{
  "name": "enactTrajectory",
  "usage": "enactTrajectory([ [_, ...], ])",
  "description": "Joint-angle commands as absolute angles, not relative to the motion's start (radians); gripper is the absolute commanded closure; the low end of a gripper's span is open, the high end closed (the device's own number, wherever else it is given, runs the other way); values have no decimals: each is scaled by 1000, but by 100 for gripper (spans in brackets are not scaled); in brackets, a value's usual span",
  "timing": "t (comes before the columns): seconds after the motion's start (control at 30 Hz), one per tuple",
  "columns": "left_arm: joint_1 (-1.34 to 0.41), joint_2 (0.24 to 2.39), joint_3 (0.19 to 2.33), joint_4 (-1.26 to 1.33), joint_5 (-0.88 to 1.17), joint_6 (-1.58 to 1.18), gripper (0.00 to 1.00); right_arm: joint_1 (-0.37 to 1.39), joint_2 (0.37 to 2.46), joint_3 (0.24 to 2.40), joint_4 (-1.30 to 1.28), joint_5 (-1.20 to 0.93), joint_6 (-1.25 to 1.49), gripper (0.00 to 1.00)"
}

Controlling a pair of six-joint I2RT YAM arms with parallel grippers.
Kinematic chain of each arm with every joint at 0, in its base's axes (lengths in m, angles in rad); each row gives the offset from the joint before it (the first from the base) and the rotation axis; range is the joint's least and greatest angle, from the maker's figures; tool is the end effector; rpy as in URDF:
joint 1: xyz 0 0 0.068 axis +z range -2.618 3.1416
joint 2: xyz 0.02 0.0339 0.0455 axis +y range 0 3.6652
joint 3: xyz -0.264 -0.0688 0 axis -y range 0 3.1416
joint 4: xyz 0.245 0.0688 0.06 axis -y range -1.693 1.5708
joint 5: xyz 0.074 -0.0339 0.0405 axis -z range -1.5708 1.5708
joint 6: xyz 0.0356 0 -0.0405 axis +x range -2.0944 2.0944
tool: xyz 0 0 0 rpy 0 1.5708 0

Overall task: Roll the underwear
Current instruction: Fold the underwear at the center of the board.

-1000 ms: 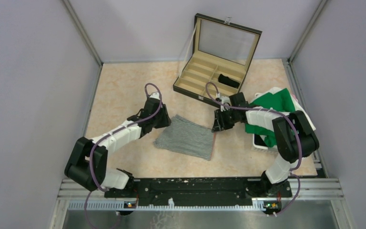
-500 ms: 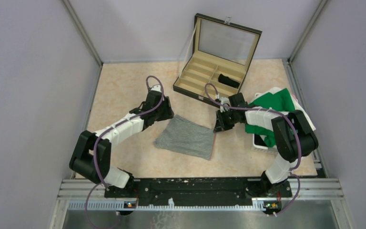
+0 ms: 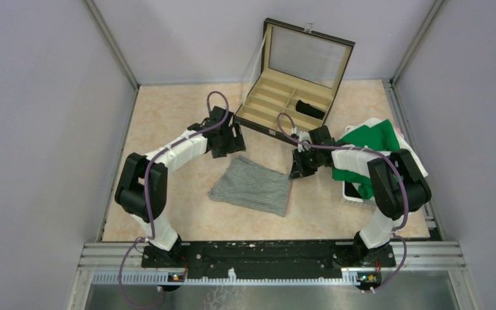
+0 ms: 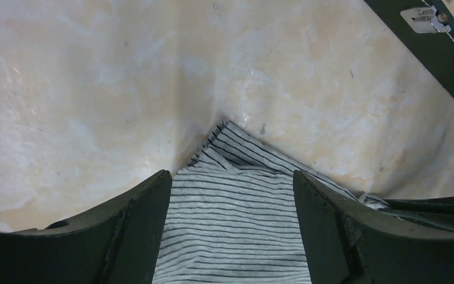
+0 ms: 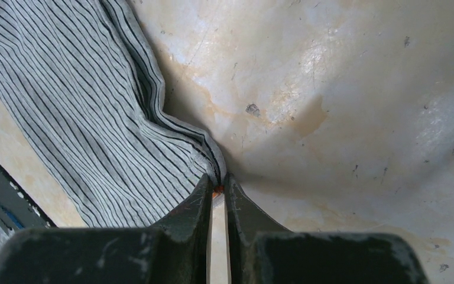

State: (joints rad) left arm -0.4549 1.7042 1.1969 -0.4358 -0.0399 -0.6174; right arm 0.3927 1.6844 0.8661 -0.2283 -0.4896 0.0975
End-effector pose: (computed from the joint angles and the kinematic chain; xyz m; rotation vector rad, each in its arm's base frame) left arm 0.3265 -0.1581 0.2199 -0.2240 2.5464 -0.3800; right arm 0.2836 0.1356 0.1467 -0.5628 2.5831 0.8109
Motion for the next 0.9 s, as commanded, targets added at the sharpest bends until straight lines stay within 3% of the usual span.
enactTrajectory([
  [0.0,-449,1716,1210,-484,60,-789,18,406,1668,865,-214,-443,91,98],
  [0.1,-450,1759,1244,-482,109,-856,20,408,1663,864,-220,-436,90,99],
  [0.47,-453,1797,1270,-620,-40,-1096,24,408,1654,859,-216,-426,97,99],
  [0.87,-452,1904,1380,-665,-5,-1169,32,409,1660,853,-212,-422,98,100],
])
